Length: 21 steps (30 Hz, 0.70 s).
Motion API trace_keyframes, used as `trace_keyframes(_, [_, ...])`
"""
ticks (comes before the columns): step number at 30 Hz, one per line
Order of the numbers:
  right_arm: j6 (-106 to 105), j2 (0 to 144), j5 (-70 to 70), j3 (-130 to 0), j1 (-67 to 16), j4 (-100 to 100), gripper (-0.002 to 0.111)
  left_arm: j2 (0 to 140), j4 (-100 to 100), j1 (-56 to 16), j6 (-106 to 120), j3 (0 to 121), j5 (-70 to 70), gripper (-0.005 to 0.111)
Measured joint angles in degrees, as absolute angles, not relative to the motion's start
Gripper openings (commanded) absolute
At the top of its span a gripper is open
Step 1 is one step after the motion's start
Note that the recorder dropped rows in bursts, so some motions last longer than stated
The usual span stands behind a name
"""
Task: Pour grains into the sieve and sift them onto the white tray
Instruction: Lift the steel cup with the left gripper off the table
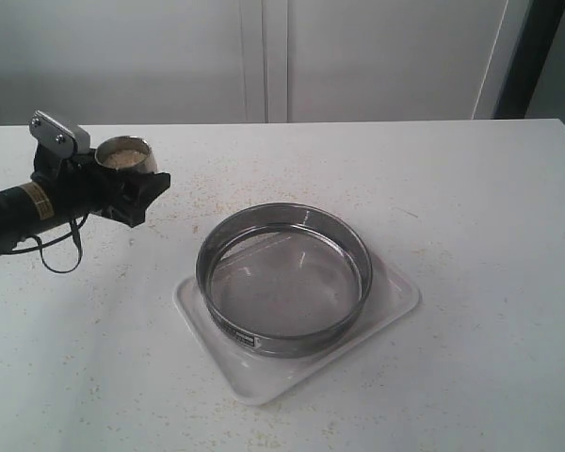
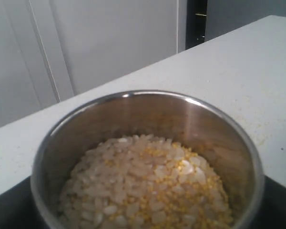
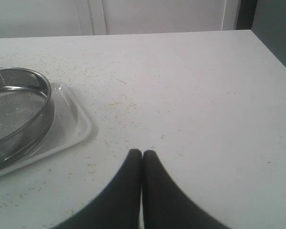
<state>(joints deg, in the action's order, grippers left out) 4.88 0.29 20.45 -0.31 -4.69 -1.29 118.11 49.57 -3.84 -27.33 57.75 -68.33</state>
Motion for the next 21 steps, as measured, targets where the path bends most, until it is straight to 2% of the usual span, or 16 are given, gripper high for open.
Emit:
trace_keyframes(10, [4.88, 0.29, 20.45, -0.31, -4.69, -1.29, 0.0, 110.81, 53.79, -3.84, -29.95, 55.45, -68.33, 0.0])
trace_keyframes(21, [4.88, 0.29, 20.45, -0.31, -4.69, -1.29, 0.0, 104.52, 54.75, -3.84, -30.75, 46.16, -67.77, 0.0])
